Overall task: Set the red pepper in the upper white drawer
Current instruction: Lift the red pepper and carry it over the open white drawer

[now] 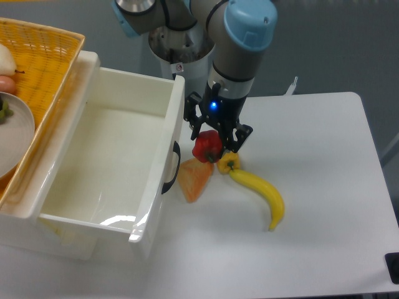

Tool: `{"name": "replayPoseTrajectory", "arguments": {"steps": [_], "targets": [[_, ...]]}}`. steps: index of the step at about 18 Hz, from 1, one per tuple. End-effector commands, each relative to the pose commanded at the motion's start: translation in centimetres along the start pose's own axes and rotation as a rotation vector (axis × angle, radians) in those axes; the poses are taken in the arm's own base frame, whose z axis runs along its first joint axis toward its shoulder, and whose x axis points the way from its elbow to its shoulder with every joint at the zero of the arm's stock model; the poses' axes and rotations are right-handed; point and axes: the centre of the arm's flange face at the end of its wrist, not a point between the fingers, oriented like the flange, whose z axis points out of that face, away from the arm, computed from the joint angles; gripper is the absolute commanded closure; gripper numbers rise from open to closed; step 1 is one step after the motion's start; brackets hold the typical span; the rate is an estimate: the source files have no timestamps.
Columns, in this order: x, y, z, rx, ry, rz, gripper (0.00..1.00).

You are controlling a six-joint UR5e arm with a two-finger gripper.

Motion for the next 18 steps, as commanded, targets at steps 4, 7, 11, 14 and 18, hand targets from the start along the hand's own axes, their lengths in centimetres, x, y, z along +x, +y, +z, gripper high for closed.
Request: {"name": "replayPoseTrajectory", "arguments": {"steps": [4,7,11,14,18], "targets": [[0.4,0.4,-2.1,0.075,0.004,-0.088,0.49],[1.2,0.5,-2.9,0.095,0.005,-0.11,0.49],[2.2,0.0,-3.8,0.159,0.044,-0.198,0.49],[3.0,-0.4,-4.1,0.17,0.066,-0.226,0.49],[5.0,-1.4,-4.5,0.197,0.095,-0.283,0.49]]}}
